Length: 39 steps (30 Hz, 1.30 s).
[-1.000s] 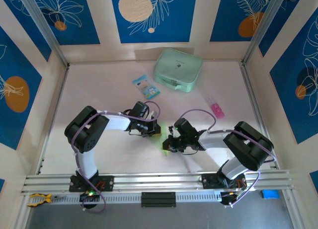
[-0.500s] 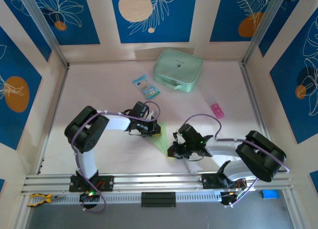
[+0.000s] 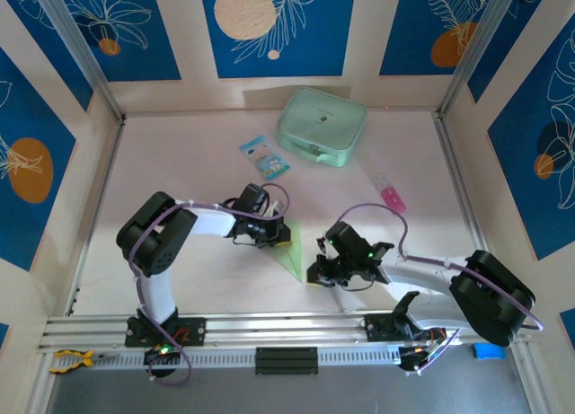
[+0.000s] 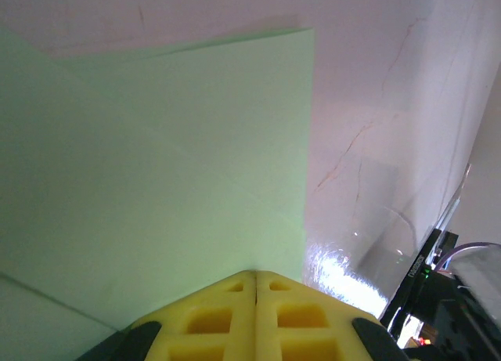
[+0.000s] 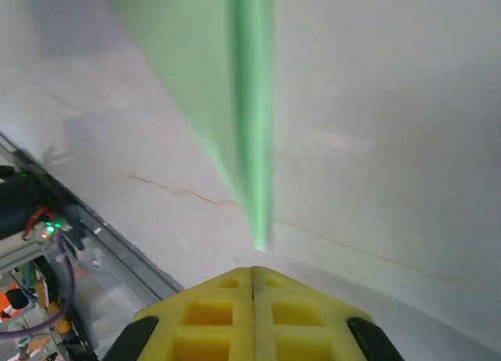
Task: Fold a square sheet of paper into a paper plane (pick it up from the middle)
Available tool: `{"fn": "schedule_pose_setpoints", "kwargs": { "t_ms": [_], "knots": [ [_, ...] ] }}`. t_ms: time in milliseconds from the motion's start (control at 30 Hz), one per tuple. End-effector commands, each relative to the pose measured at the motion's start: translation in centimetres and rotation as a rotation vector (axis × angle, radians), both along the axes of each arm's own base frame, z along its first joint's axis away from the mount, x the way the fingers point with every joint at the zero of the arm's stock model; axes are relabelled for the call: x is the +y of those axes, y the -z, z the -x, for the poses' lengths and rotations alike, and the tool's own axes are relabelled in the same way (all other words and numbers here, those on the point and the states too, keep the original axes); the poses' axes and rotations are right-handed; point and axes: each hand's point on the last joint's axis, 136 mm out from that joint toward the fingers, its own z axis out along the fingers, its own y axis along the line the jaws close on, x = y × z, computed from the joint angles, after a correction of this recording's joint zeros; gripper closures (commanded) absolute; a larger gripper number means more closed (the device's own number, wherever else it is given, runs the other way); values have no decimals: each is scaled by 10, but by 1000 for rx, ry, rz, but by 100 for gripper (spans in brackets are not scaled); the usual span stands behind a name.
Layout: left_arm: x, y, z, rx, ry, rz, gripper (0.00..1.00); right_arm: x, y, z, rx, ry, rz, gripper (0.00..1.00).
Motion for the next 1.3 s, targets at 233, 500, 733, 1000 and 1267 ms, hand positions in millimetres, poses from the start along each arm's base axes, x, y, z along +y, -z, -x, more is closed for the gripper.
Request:
{"fn": "schedule_pose_setpoints", "kwargs": {
  "t_ms": [233,500,733,1000,1267],
  "knots": [
    [25,33,9,67,-53,-119,100,36,-14,-68,-61,63,-45,94],
    [26,33,8,64,-56,-125,100,59,-11,-80,-26,65,-102,94],
    [25,31,9,60,-51,-119,100,45,28,-73,43,95,33,95],
    [26,32,9,60,-53,-122,100,22,64,-40,134,107,101,96],
    [27,33,8,62,-57,-126,100,29,21,-48,8,69,39,95]
  ]
}}
